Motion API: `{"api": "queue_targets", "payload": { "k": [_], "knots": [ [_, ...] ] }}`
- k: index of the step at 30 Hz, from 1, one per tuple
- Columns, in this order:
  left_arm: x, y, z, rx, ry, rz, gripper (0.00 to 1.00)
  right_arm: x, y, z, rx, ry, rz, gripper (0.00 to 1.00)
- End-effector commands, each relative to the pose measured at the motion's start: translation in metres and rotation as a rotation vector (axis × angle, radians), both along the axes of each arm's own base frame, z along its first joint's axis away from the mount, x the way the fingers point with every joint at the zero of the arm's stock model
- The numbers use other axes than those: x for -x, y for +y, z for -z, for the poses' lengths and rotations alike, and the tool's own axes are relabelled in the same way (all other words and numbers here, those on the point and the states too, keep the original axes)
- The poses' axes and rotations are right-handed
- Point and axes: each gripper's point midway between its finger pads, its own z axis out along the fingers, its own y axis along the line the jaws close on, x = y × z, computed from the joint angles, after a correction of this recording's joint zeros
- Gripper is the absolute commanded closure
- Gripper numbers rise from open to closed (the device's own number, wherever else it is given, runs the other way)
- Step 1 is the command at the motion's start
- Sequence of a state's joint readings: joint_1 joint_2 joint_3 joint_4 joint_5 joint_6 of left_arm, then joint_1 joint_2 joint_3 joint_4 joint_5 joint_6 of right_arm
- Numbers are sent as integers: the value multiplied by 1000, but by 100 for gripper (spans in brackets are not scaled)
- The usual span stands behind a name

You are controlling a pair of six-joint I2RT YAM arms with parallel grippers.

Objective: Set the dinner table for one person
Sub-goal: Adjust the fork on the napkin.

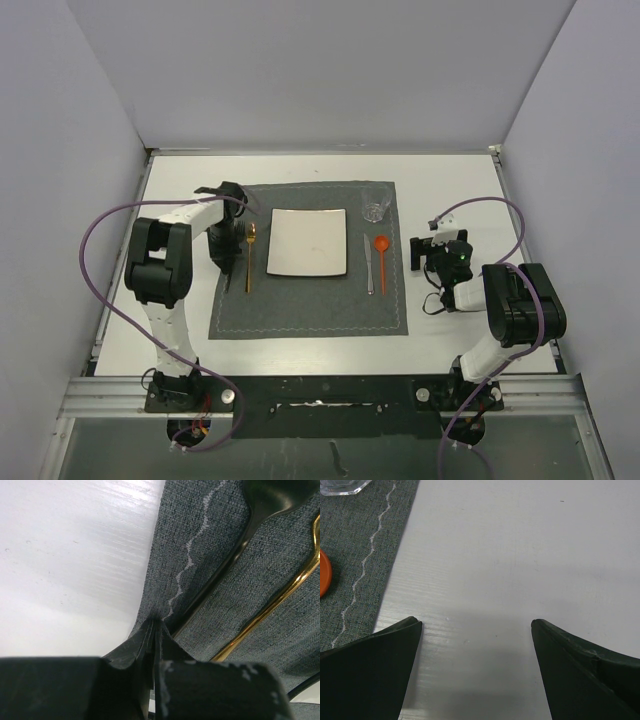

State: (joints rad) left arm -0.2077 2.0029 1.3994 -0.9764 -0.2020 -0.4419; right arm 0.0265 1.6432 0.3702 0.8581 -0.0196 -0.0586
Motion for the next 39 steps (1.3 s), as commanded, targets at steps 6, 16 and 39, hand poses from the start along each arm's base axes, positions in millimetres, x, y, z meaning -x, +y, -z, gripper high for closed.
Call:
{"api": "queue_targets", "payload": {
  "k": [6,16,39],
  "knots": [
    [-3,-2,-8,-2,-17,-4,100,-16,1,-26,-13,-89,1,2],
    [-5,-6,-15,2,-29,6,100,-16,0,-26,-14,-90,2,2],
    [-5,-11,-16,2,-26,15,100,-16,1,-26,-13,-90,0,2]
  ]
}}
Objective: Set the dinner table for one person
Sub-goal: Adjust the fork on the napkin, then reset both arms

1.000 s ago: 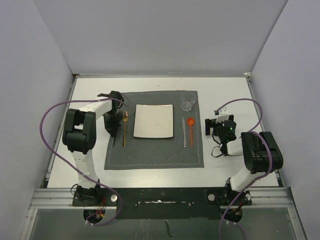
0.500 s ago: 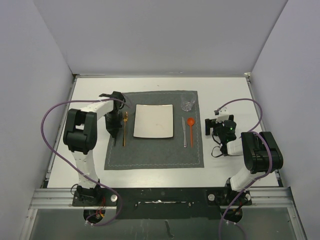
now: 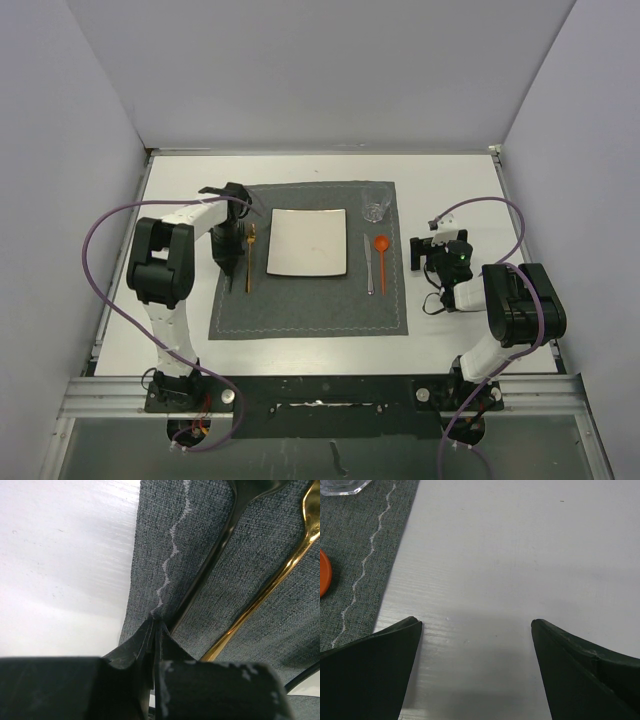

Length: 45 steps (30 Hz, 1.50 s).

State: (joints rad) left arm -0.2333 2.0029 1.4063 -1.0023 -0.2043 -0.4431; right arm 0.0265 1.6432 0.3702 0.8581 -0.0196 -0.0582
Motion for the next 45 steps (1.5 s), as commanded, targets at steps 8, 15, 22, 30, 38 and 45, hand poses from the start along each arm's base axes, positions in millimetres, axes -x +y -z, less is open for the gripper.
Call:
{"api": "queue_targets", "payload": {
  "k": [8,15,22,30,38,45],
  "knots": [
    [-14,12,-37,-71,-79,-28,68,-16,1,-26,-12,-89,0,2],
    [-35,12,-118,-41,-289,-25,3,-16,1,-26,-12,-91,0,2],
    [-45,-10,-179,108,-464,35,2,-16,1,-26,-13,-91,0,2],
    [-37,-19,-202,177,-563,97,2,-16,1,-26,-14,-90,0,2],
    [-21,-26,-238,241,-717,182,2,-16,0,-26,-13,-90,1,2],
    [-3,-25,-272,260,-849,270,2,-17,2,-25,-20,-86,-18,2]
  ]
}}
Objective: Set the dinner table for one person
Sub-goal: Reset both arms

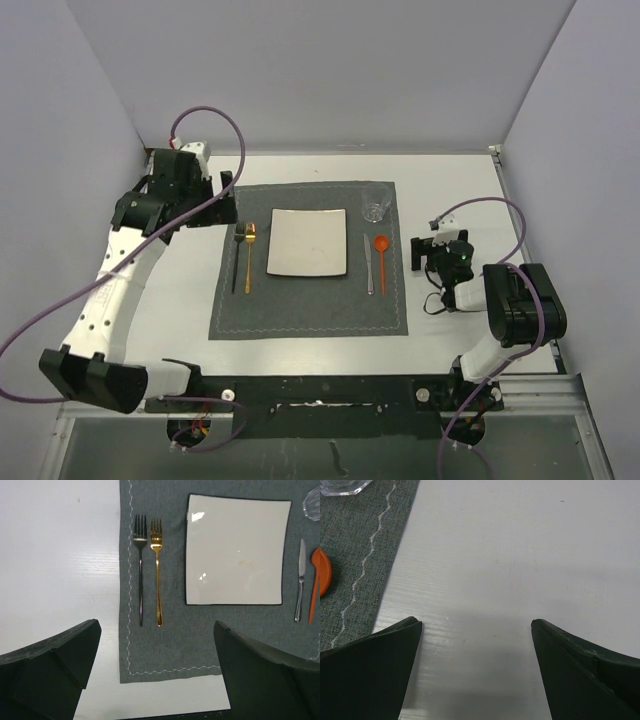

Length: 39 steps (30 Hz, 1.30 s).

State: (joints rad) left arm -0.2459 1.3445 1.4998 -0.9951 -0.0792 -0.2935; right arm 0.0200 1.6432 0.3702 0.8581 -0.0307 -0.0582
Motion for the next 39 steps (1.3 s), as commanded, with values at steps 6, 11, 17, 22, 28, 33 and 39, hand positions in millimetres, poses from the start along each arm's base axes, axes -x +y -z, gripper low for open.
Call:
{"api": "queue_targets", "payload": {
  "k": [6,11,17,22,28,33,39],
  "knots": [
    [8,-17,-27,47,-209,154,2,-17,1,-26,-17,-86,-13,2],
    [6,-24,-24,83,-277,184,2,-16,2,-25,-18,-85,-13,2],
    [2,-27,-11,55,-247,230,2,-16,-17,-55,-15,-70,118,2],
    [-13,-25,11,49,-181,160,2,-6,-21,-121,-69,-150,204,2],
    [-25,-23,32,-8,-163,115,2,9,24,-153,-78,1,98,2],
    [-33,-27,41,-88,-180,121,2,29,49,-150,-62,122,76,2],
    [-37,-34,48,-88,-196,142,2,36,45,-143,-8,164,108,2]
  ]
}}
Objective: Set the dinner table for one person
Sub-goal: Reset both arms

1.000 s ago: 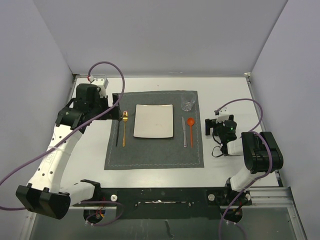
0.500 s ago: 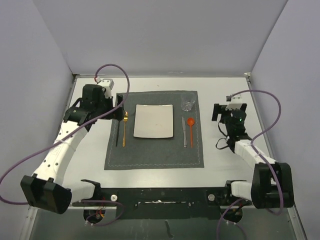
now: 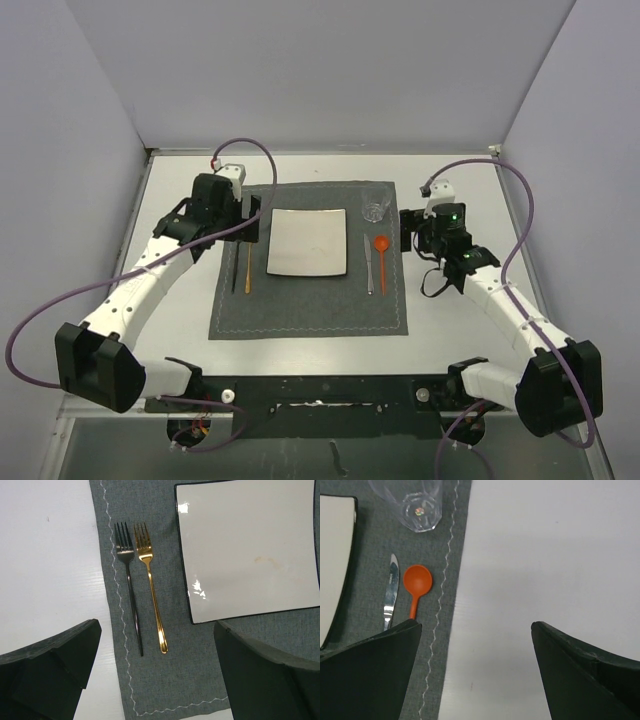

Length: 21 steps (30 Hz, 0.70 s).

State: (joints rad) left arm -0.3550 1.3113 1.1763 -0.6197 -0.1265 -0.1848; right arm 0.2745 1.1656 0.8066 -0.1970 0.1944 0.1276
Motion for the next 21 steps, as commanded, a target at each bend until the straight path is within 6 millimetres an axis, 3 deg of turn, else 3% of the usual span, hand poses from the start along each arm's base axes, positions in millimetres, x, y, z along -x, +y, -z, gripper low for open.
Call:
{"api": "queue_targets", "payload": {
  "k": [1,21],
  "knots": [
    [-19,-3,-13,5,-95,-5,2,5,-13,-2,47,46,82,2],
    [-12,-3,-18,6,-139,6,2,10,-24,-11,83,52,171,2]
  ]
}}
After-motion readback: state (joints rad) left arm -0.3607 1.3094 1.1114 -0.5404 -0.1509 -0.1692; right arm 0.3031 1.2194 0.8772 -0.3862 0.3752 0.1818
